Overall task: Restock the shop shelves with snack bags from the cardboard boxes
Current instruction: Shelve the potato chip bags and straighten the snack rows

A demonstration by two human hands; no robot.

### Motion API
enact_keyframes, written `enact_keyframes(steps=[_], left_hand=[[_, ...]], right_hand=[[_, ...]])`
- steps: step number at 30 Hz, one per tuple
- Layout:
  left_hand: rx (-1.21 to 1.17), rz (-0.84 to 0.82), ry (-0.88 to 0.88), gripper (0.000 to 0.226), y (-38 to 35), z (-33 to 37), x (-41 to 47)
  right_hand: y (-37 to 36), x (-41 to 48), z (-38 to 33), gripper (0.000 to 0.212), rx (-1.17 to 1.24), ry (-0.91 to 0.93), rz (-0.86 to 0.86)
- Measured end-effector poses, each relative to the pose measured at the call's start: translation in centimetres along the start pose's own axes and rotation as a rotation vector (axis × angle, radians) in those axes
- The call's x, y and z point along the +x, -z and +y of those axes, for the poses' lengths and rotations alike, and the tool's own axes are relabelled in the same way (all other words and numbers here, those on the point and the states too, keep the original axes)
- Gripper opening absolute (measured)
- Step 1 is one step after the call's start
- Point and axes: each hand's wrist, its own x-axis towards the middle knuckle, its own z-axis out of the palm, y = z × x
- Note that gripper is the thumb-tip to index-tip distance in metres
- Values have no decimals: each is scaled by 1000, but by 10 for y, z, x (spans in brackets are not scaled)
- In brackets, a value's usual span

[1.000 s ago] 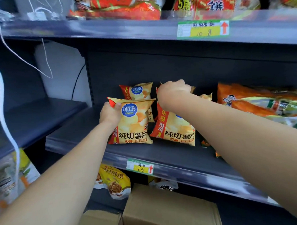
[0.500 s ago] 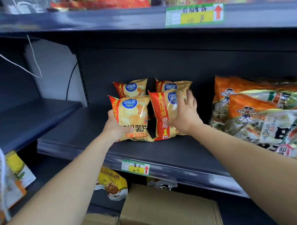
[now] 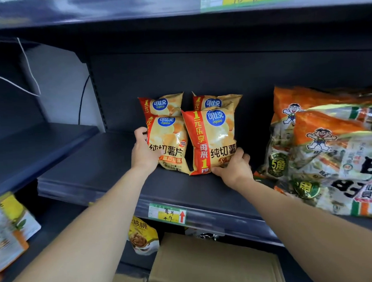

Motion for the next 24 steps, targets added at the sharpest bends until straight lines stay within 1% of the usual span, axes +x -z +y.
enact_keyframes(steps=[4,7,10,12,15,17,19,21,24], left_hand=[[-4,48,0,71,-1,-2,-2],[12,67,17,73,-3,-3,1],[62,52,57,65,-4,0,6],[95,45,80,65,-4,4,6],[119,70,118,69,0,11,-4],[106,93,96,62,4,13,-17],[87,92,24,50,9,16,-36],[59,52,-55,43,15,19,-62],[38,-93,-141,29,24,17,-111]], right_hand=[[1,2,-3,108,104,-8,-11],[3,1,-4,115,80,-40,-16],[3,-3,-8,115,61,-73,6],[2,-9,-10,111,61,-90,21],[2,-21,-13,98,23,-91,68],[5,-33,-15,82,-67,-49,136],[9,-49,-16,64,-125,23,187],[13,-68,-15,51,-123,99,179],[19,-111,-6,36,-77,201,138]])
